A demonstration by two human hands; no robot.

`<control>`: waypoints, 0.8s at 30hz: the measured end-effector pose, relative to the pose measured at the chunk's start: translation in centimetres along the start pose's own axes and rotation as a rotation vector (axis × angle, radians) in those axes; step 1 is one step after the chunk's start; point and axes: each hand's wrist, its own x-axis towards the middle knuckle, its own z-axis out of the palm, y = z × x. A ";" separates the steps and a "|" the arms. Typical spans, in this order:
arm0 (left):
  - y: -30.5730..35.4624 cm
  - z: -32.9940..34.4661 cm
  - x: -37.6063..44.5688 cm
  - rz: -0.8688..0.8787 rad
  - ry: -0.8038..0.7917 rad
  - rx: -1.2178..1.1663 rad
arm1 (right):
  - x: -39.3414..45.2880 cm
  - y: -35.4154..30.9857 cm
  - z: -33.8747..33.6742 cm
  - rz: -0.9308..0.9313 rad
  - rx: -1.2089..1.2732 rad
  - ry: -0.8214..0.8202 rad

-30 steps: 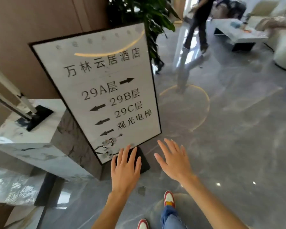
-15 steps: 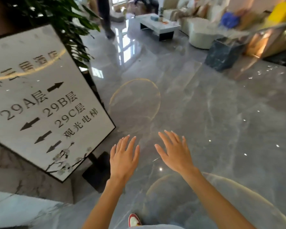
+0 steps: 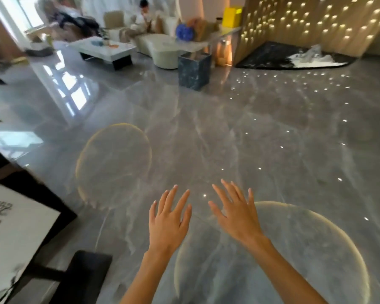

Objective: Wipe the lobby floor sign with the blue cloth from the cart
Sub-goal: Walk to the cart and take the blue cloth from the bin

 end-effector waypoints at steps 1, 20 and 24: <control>1.7 0.6 0.2 0.031 -0.001 -0.005 | -0.8 1.7 -0.5 0.029 0.006 0.008; 24.9 9.0 4.0 0.705 -0.294 -0.071 | -15.0 17.7 -7.5 0.768 -0.004 0.224; 28.5 10.8 4.3 0.879 -0.365 -0.089 | -17.8 18.5 -8.0 0.973 -0.037 0.278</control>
